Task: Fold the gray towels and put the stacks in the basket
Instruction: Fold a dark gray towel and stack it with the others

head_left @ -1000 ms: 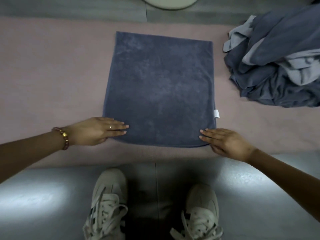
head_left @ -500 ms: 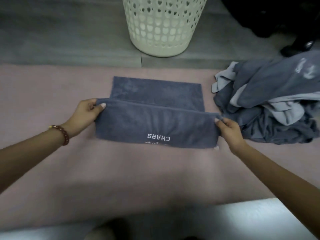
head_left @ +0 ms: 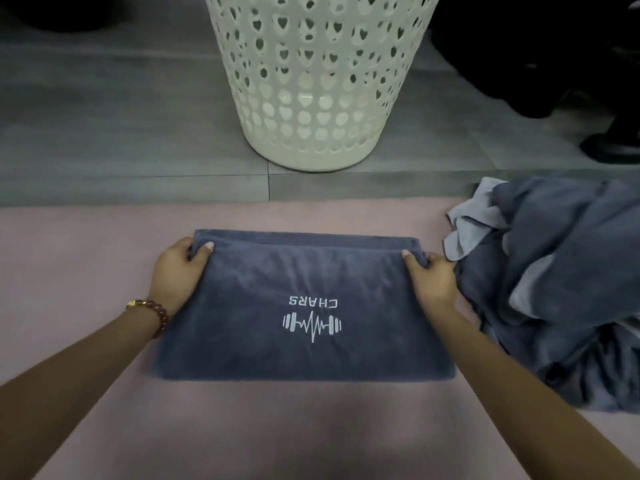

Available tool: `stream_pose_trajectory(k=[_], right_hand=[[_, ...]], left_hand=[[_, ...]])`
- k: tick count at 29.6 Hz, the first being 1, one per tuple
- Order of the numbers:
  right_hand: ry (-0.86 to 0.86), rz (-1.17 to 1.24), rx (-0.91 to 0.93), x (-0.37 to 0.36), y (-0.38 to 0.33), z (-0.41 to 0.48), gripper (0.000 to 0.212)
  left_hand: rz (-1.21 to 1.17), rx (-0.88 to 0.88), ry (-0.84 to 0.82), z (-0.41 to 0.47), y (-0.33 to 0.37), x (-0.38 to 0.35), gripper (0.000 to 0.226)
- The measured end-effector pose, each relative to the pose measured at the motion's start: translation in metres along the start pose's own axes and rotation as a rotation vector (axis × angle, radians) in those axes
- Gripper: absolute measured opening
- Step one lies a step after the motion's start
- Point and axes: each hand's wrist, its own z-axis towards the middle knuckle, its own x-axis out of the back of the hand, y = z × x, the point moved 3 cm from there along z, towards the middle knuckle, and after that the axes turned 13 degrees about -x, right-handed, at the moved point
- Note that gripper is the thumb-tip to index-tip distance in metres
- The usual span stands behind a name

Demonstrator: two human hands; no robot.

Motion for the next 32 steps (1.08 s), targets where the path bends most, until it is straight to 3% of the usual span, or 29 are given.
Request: stream_pose_trajectory(k=[6, 12, 20, 26, 30, 32], right_hand=[[0.125, 0.065, 0.175, 0.006, -0.014, 0.007, 0.02], [-0.006, -0.095, 0.167, -0.019, -0.02, 0.036, 0.024], [0.016, -0.211, 0.158, -0.022, -0.025, 0.038, 0.027], [-0.06, 0.036, 0.001, -0.012, -0.026, 0.035, 0.031], [-0.108, 0.01, -0.09, 0.007, -0.005, 0.013, 0.054], [-0.119, -0.03, -0.111, 0.017, 0.021, -0.003, 0.054]], left_hand=[[-0.013, -0.102, 0.116, 0.015, 0.0, 0.007, 0.018], [0.201, -0.068, 0.045, 0.029, -0.01, 0.001, 0.019], [0.239, -0.035, 0.089, 0.021, -0.006, -0.001, 0.018], [0.188, 0.169, 0.072, 0.022, 0.008, 0.007, 0.036], [0.177, 0.135, 0.122, -0.025, 0.023, 0.026, 0.026], [0.151, 0.119, 0.141, -0.057, 0.028, 0.03, 0.021]])
